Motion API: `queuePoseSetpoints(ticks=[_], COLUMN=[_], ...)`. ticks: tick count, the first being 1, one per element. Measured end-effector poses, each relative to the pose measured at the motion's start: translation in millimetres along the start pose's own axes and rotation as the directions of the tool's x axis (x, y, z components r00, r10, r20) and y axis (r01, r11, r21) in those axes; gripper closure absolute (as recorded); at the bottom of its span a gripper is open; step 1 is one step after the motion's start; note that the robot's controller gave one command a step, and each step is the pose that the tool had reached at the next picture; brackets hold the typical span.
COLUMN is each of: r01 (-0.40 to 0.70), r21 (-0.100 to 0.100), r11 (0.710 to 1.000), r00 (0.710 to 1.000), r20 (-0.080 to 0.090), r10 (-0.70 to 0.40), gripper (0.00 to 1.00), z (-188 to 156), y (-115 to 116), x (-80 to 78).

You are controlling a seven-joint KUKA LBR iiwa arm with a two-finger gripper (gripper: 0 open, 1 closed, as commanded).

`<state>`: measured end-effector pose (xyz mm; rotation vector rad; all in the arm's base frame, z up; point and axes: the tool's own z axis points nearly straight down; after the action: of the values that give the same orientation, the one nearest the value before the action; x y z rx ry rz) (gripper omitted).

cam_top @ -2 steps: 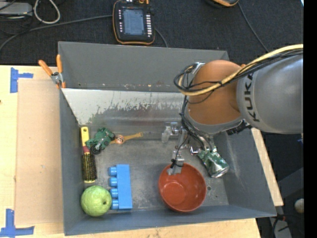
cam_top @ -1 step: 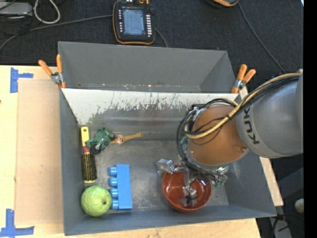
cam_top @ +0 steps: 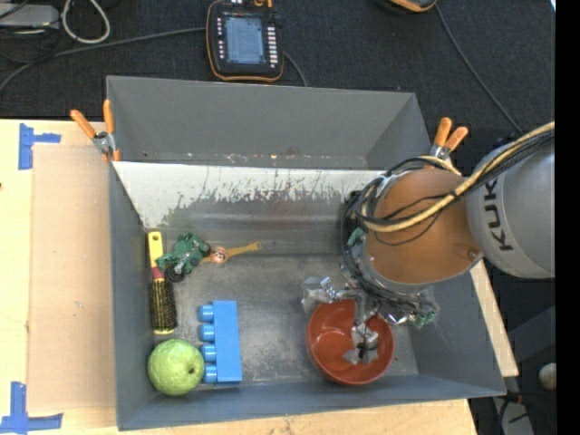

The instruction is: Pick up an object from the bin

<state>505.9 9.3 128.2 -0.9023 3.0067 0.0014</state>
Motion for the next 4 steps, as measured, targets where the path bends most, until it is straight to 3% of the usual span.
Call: queuePoseSetpoints(ticks=[1, 2, 3, 4], r01=[-0.025, 0.471, -0.009, -0.009], r21=[-0.009, 0.000, -0.001, -0.001], r11=[1.000, 0.882, 1.000, 1.000], r00=[1.000, 0.882, 1.000, 1.000], r20=[-0.010, 0.003, 0.004, 0.004], r10=[0.025, -0.471, 0.009, 0.009], gripper=[0.00, 0.00, 1.00, 1.00], z=[52.1, 57.1, 49.1, 49.1], y=[6.2, -5.9, 3.1, 3.0], x=[-2.7, 6.2, -6.7, -6.7])
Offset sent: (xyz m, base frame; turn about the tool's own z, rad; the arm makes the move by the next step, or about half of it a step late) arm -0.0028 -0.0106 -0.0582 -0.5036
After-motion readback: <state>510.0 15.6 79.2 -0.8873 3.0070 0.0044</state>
